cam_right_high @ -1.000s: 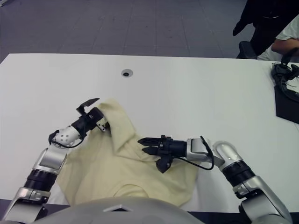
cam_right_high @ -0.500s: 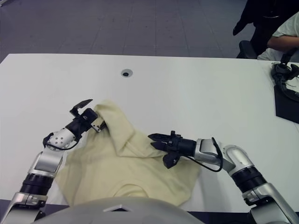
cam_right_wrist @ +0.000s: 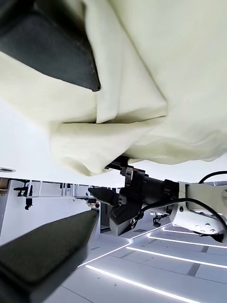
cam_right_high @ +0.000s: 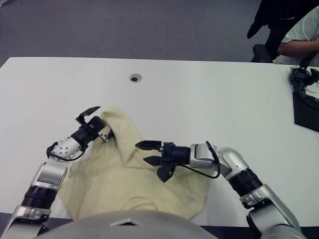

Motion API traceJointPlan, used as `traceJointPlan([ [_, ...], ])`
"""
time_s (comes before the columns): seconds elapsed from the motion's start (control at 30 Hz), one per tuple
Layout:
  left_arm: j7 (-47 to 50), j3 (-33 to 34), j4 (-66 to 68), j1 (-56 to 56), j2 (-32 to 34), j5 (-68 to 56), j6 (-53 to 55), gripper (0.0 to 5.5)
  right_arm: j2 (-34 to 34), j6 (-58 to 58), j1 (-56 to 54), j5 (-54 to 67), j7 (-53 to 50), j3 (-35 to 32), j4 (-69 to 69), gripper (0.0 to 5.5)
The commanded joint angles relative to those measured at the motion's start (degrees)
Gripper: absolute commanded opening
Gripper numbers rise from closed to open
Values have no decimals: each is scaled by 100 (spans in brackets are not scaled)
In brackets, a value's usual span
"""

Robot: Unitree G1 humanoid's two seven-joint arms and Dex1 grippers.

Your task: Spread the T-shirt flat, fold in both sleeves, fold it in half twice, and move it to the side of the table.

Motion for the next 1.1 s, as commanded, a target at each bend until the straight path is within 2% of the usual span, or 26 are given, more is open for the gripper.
traceJointPlan([
  [0.03,-71,-80,-34,97,-28,-19,25,540,124,-119,-254,-221,-6,150,185,531],
  [0.3,-69,-114,-43,112,-58,-29,20,540,230,-201,-500,-639,-285,260,437,531],
  [1.1,-79,-187,-133,186,-61,-91,61,540,225,-91,-697,-820,-13,645,817,143],
])
